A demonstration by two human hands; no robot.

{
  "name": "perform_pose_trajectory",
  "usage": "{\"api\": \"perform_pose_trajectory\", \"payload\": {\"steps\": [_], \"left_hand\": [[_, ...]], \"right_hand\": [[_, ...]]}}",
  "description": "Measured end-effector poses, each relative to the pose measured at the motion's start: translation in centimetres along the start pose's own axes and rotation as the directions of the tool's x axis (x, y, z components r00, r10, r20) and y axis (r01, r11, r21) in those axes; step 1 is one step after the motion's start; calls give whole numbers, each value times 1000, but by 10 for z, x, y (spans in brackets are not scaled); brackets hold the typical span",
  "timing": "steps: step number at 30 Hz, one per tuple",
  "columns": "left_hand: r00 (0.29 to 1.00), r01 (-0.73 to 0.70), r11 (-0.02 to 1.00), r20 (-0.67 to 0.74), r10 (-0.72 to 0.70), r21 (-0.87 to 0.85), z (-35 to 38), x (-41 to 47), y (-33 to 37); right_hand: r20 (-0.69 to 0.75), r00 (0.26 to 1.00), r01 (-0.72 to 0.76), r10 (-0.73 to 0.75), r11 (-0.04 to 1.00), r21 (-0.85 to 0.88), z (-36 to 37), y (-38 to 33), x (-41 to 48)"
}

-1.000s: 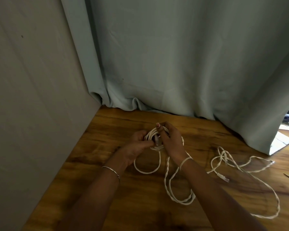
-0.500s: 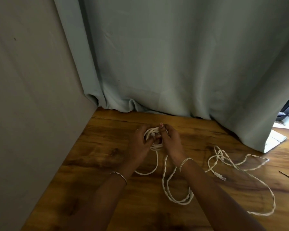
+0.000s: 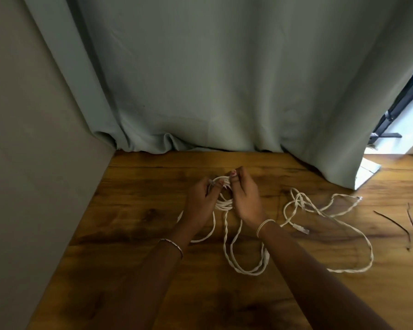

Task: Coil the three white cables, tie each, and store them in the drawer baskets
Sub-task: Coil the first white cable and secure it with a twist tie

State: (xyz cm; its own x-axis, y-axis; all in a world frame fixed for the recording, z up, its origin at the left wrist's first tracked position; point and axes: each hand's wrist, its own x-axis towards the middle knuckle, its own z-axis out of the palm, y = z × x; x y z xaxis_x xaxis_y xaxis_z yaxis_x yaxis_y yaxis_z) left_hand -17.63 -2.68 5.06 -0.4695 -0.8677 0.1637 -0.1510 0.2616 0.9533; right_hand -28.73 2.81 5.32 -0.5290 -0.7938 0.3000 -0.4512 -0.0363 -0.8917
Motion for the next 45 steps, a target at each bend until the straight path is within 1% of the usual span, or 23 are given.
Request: {"api": "perform_pose_trajectory", "payload": {"steps": [2,6,11,16,20,23,27,32,35,37,38,40,42,43,45], "left_hand": [[999,39,999,11,-38,-38,6,0,-1],[992,100,993,86,-94,-69,26,1,2],[956,157,979,270,-117,-133,59,-3,5],[874,356,916,414,-256,-185,93,-7,10],[806,414,895,524,-275,-167,125,-15,27],[800,423,888,536,-271,-181,150,-19,35],[807,396,906,528,-266,-148,187,-25,48],[820,354,935,492,-294,-31,236,-29,57],[833,322,947,477,-280,-6,264,-33,65],[839,308,951,469,-276,9,279,-33,69],[844,303,953,460,-276,16,286,-32,69],[849,293,955,448,-279,38,297,-27,69],[851,287,957,446,-277,46,304,-23,69],[853,280,959,446,-272,49,307,-21,68],[860,264,963,440,-257,47,313,-18,67]], "right_hand": [[-15,1000,-22,21,1000,-20,-4,4,-3],[-91,994,-68,61,995,-74,-21,13,-9],[-193,979,-97,66,983,-153,-52,24,-21],[-248,965,-138,79,963,-230,-86,38,-38],[-288,954,-153,86,964,-217,-113,51,-52],[-309,947,-163,92,963,-214,-135,60,-58],[-351,929,-198,120,960,-196,-167,74,-63],[-366,907,-297,209,933,-204,-209,92,-61],[-384,893,-327,235,925,-194,-233,102,-62],[-439,862,-363,252,913,-189,-250,108,-66],[-493,832,-385,253,904,-185,-259,113,-68],[-621,739,-451,261,877,-167,-280,128,-72],[-711,646,-541,277,823,-172,-299,148,-78],[-738,618,-583,272,788,-197,-308,158,-81],[-765,596,-649,243,707,-280,-322,178,-86]]}}
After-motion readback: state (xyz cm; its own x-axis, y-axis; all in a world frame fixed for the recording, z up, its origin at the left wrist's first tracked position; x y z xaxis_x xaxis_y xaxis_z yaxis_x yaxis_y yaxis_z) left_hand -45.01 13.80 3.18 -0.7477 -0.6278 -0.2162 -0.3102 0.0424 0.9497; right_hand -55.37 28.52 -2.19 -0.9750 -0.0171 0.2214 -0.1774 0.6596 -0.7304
